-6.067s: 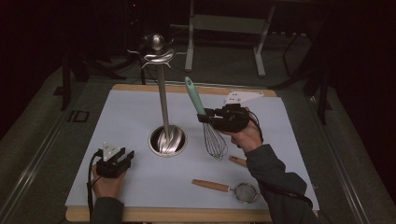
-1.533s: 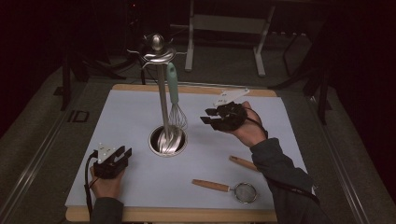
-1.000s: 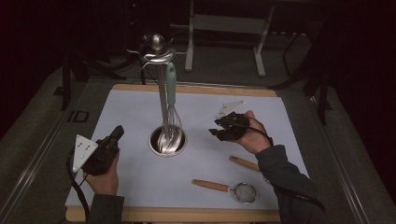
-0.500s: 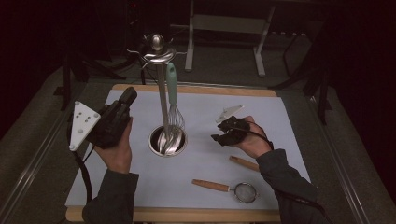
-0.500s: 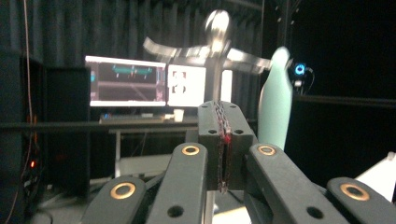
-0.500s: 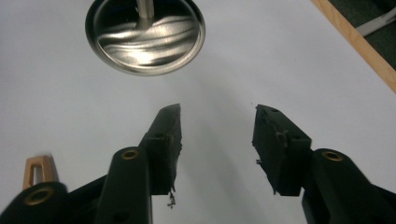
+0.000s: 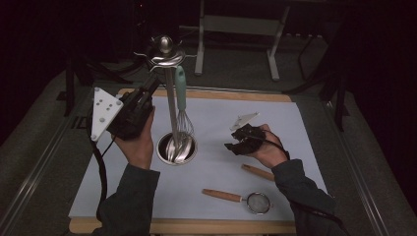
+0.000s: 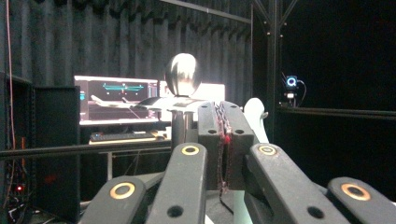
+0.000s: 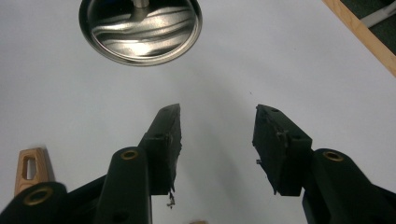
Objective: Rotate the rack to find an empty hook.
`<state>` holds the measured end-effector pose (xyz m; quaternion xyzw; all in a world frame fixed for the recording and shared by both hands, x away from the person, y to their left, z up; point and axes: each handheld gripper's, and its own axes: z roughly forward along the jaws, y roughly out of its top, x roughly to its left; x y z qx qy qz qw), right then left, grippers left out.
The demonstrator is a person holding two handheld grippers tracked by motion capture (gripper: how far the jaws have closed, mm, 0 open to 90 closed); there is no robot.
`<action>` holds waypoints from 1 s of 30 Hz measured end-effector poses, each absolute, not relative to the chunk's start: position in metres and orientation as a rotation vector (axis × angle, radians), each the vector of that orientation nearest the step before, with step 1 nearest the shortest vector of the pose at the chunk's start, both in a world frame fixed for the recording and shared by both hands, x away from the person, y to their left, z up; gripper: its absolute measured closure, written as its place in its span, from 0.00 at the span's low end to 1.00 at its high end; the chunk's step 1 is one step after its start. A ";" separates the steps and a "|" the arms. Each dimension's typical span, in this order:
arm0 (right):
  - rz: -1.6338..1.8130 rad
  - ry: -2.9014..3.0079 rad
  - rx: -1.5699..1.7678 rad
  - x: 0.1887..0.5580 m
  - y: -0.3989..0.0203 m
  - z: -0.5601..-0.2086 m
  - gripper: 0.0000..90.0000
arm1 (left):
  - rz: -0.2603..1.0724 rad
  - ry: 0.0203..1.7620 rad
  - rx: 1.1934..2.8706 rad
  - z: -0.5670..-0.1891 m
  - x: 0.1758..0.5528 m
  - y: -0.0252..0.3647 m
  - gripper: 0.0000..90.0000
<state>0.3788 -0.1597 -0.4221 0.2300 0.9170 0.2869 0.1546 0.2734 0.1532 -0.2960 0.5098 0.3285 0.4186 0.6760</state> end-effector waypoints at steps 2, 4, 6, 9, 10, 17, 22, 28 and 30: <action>0.821 2.628 0.661 0.378 -0.161 -0.423 0.57 | 0.942 0.745 1.144 -0.295 0.276 0.153 0.98; 0.830 2.631 0.670 0.378 -0.162 -0.424 0.56 | 0.948 0.758 1.151 -0.295 0.280 0.153 0.98; 0.833 2.630 0.670 0.378 -0.163 -0.424 0.56 | 0.949 0.762 1.152 -0.296 0.281 0.154 0.98; 0.836 2.625 0.680 0.378 -0.165 -0.423 0.56 | 0.957 0.766 1.154 -0.297 0.283 0.156 0.98; 0.836 2.625 0.681 0.378 -0.165 -0.423 0.56 | 0.957 0.766 1.154 -0.297 0.283 0.156 0.98; 0.837 2.627 0.682 0.377 -0.167 -0.424 0.56 | 0.979 0.783 1.148 -0.294 0.287 0.161 0.98; 0.842 2.625 0.689 0.377 -0.169 -0.426 0.56 | 0.982 0.801 1.130 -0.293 0.288 0.166 0.98; 0.834 2.628 0.687 0.377 -0.170 -0.427 0.56 | 1.010 0.813 1.145 -0.292 0.293 0.171 0.98; 0.834 2.628 0.692 0.377 -0.171 -0.427 0.56 | 1.017 0.819 1.148 -0.291 0.295 0.173 0.98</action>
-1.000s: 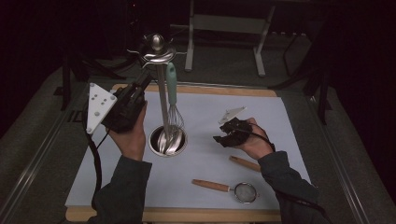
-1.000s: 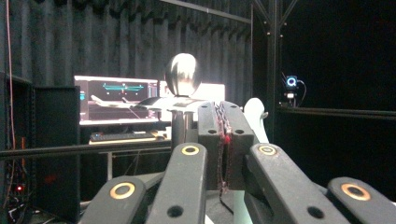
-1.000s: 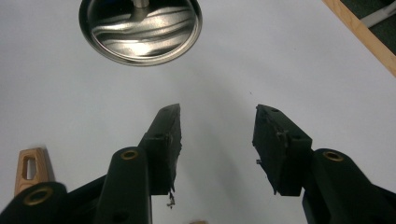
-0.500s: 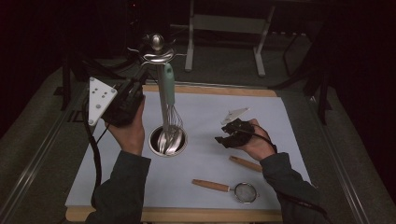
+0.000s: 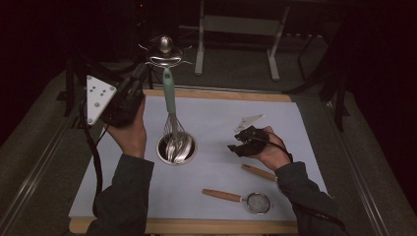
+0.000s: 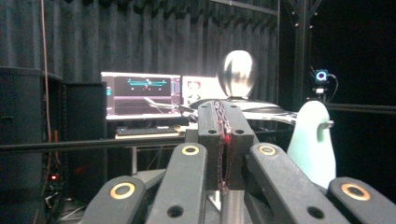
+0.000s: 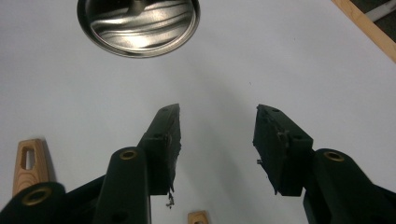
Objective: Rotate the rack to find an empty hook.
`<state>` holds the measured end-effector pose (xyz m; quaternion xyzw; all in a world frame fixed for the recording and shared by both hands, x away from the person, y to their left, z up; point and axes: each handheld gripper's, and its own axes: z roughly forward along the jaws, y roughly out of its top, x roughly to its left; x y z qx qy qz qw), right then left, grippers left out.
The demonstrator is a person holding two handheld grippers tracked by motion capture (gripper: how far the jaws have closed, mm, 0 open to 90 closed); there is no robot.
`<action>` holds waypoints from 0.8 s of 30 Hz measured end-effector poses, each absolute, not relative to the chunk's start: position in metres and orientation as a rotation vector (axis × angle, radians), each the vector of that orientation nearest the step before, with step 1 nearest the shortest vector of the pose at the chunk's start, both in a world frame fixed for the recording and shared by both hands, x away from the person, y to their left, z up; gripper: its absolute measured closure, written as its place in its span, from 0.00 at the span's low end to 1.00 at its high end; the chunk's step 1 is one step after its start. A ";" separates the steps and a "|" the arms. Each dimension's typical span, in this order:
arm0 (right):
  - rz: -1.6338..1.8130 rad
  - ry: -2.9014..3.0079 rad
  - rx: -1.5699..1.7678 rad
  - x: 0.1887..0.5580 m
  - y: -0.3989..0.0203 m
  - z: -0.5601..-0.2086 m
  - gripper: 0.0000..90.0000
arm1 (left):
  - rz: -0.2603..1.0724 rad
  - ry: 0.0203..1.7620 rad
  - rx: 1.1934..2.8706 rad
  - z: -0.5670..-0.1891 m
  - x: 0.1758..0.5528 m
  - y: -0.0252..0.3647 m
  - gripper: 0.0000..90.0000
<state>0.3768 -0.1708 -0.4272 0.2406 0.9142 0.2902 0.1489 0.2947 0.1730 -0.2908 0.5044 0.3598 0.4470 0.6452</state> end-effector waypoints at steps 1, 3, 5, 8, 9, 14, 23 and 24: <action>0.834 2.629 0.695 0.377 -0.171 -0.428 0.56 | 1.021 0.825 1.142 -0.291 0.296 0.175 0.98; 0.829 2.631 0.690 0.378 -0.172 -0.429 0.56 | 1.019 0.828 1.137 -0.290 0.299 0.178 0.98; 0.828 2.632 0.693 0.377 -0.172 -0.430 0.56 | 1.027 0.827 1.148 -0.290 0.301 0.179 0.98; 0.824 2.635 0.694 0.377 -0.172 -0.430 0.56 | 1.036 0.824 1.162 -0.288 0.303 0.179 0.98; 0.827 2.635 0.696 0.377 -0.172 -0.431 0.56 | 1.042 0.824 1.168 -0.287 0.305 0.180 0.98; 0.826 2.636 0.693 0.377 -0.172 -0.431 0.56 | 1.046 0.823 1.176 -0.285 0.309 0.182 0.98; 0.826 2.637 0.707 0.377 -0.175 -0.434 0.56 | 1.062 0.831 1.188 -0.285 0.317 0.188 0.98; 0.824 2.637 0.707 0.377 -0.176 -0.434 0.56 | 1.063 0.835 1.189 -0.285 0.318 0.189 0.98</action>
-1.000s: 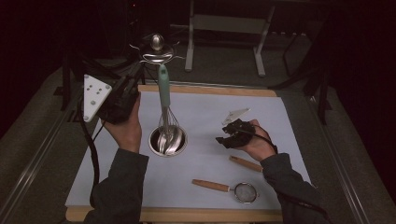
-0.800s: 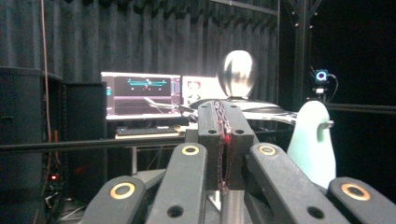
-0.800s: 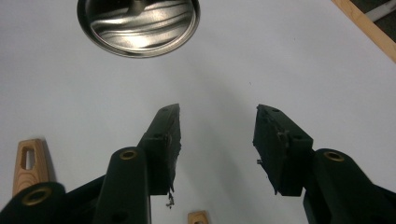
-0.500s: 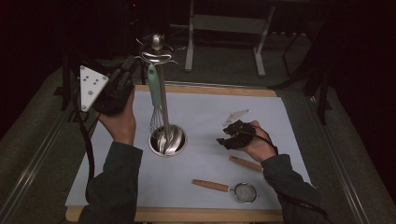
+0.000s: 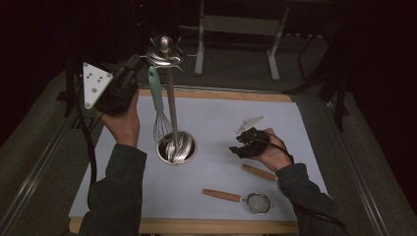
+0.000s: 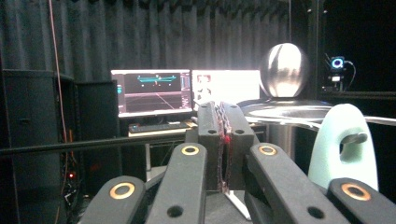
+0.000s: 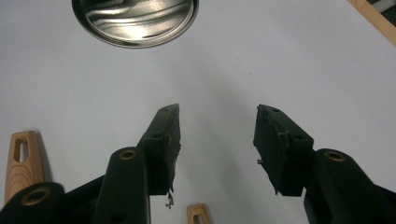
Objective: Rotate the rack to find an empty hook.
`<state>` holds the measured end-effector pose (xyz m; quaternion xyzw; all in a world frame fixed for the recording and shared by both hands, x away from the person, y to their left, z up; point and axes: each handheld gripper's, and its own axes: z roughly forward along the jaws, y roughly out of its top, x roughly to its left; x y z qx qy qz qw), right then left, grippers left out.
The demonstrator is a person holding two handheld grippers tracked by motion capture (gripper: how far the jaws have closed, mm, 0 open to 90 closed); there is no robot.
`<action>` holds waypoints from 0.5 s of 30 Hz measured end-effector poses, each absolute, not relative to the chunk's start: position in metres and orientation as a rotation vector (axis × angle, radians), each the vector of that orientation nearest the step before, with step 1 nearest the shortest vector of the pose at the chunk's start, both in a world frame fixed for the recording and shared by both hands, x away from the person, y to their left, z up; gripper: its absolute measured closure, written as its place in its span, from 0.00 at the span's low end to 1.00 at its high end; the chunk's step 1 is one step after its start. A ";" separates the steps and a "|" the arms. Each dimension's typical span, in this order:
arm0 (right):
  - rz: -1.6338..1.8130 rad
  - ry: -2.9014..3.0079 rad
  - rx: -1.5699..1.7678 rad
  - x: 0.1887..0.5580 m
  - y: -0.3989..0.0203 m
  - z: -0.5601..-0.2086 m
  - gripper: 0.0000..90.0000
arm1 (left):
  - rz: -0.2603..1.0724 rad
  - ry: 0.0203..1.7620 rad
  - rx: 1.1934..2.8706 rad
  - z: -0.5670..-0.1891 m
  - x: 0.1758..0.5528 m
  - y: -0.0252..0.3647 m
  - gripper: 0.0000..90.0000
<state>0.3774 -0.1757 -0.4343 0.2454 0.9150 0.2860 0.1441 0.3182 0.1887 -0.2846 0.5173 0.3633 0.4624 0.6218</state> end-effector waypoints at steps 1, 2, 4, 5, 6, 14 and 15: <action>0.824 2.638 0.705 0.377 -0.176 -0.434 0.56 | 1.063 0.837 1.190 -0.285 0.319 0.189 0.98; 0.825 2.638 0.705 0.377 -0.176 -0.434 0.56 | 1.063 0.837 1.190 -0.285 0.319 0.189 0.98; 0.826 2.637 0.705 0.378 -0.177 -0.434 0.56 | 1.065 0.842 1.193 -0.284 0.320 0.191 0.98; 0.826 2.637 0.705 0.378 -0.176 -0.434 0.56 | 1.065 0.844 1.196 -0.284 0.321 0.192 0.98; 0.827 2.637 0.705 0.378 -0.176 -0.434 0.56 | 1.068 0.843 1.198 -0.283 0.321 0.192 0.97; 0.824 2.640 0.704 0.378 -0.177 -0.435 0.56 | 1.070 0.849 1.208 -0.281 0.326 0.193 0.97; 0.826 2.640 0.708 0.378 -0.177 -0.435 0.56 | 1.070 0.848 1.207 -0.281 0.326 0.194 0.97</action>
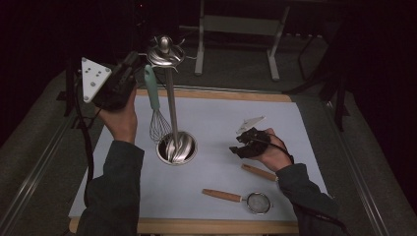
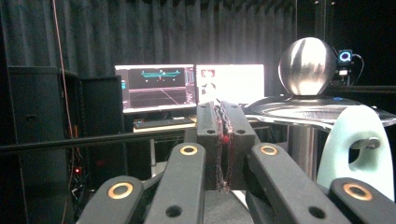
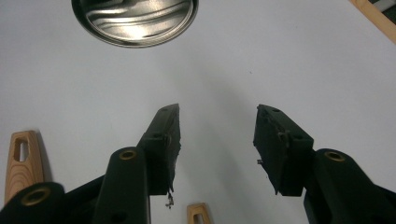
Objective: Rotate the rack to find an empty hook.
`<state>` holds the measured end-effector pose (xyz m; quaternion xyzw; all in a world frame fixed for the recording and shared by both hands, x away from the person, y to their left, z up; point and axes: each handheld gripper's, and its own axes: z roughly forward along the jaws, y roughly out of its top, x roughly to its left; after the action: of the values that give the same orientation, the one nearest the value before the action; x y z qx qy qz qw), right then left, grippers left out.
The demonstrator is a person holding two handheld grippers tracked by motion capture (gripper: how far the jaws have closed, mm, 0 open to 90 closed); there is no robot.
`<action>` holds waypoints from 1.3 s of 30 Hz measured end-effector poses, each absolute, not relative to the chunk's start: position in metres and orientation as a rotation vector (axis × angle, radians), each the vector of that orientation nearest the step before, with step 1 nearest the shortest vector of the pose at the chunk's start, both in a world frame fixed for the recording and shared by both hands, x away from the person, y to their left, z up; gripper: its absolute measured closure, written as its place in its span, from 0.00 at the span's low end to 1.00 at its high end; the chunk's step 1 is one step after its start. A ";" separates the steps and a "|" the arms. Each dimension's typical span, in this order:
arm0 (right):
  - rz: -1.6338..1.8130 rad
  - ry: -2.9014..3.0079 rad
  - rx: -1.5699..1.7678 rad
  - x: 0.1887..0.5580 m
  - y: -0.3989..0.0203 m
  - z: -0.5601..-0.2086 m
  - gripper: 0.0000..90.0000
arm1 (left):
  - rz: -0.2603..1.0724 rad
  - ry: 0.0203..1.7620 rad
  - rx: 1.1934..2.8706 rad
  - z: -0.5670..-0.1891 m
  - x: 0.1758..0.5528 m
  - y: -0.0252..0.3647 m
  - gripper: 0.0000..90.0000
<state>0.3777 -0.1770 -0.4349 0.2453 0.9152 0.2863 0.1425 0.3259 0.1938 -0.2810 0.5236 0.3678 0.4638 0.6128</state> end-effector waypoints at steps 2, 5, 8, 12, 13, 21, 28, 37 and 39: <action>0.830 2.638 0.714 0.378 -0.178 -0.435 0.56 | 1.072 0.848 1.210 -0.281 0.325 0.195 0.96; 0.832 2.635 0.720 0.377 -0.180 -0.435 0.56 | 1.074 0.846 1.213 -0.281 0.324 0.196 0.96; 0.824 2.633 0.734 0.377 -0.183 -0.434 0.55 | 1.066 0.843 1.220 -0.283 0.320 0.198 0.96; 0.830 2.626 0.747 0.377 -0.188 -0.431 0.55 | 1.037 0.840 1.235 -0.294 0.313 0.202 0.95; 0.830 2.626 0.750 0.376 -0.189 -0.431 0.55 | 1.037 0.840 1.235 -0.294 0.313 0.202 0.94; 0.837 2.615 0.744 0.374 -0.190 -0.425 0.55 | 0.955 0.864 1.284 -0.333 0.299 0.214 0.89; 0.818 2.638 0.727 0.372 -0.188 -0.431 0.55 | 0.884 0.903 1.319 -0.374 0.287 0.228 0.79; 0.807 2.674 0.695 0.361 -0.185 -0.440 0.55 | 0.843 1.001 1.335 -0.431 0.278 0.239 0.66; 0.806 2.683 0.689 0.357 -0.184 -0.443 0.55 | 0.833 1.020 1.354 -0.445 0.277 0.239 0.64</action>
<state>0.3570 -0.1840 -0.4433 0.2368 0.9224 0.2772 0.1279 0.2766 0.2395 -0.4452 0.5808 0.4374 0.3573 0.5862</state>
